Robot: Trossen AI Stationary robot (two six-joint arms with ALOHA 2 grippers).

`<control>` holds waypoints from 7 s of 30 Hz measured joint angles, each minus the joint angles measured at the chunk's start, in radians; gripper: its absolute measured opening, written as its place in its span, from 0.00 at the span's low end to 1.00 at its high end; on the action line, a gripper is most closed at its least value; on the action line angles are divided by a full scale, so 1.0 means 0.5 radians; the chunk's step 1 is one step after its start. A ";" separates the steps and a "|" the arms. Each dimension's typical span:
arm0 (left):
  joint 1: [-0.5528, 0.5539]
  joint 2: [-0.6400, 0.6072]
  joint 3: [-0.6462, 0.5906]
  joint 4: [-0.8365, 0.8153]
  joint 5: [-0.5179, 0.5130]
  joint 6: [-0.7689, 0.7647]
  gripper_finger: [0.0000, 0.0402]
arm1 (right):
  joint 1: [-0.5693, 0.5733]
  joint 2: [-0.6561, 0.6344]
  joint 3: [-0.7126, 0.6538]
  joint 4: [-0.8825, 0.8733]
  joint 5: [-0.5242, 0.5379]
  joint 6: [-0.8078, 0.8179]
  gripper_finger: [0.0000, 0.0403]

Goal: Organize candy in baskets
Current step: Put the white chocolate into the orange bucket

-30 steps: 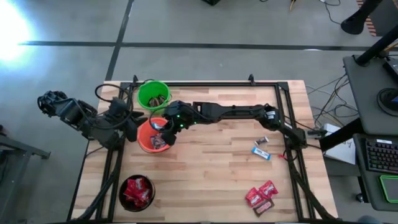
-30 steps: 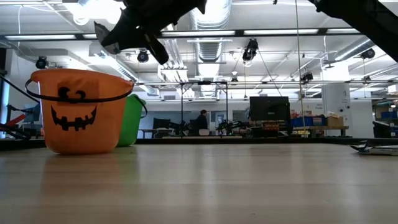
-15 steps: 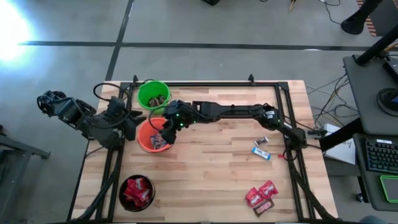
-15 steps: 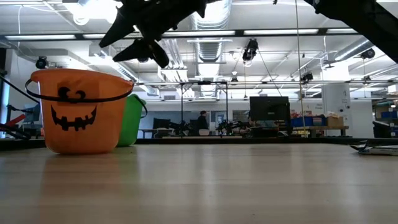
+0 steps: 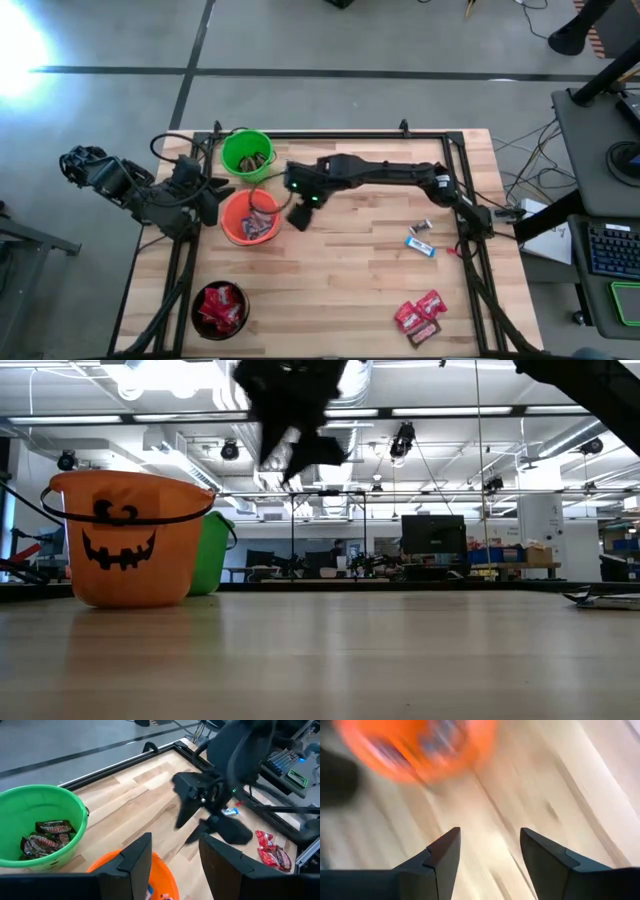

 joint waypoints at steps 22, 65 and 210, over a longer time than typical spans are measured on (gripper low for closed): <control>0.000 0.165 -0.001 0.144 -0.106 -0.221 0.36 | 0.515 -0.252 -0.273 -0.964 0.414 -0.004 0.47; 0.029 0.658 -0.001 1.024 -0.268 -0.215 0.36 | 1.022 -1.917 -2.210 -0.715 0.249 1.016 0.47; 0.032 0.247 0.001 0.737 -0.087 0.321 0.36 | 0.514 -1.899 -2.165 1.174 0.765 0.857 0.17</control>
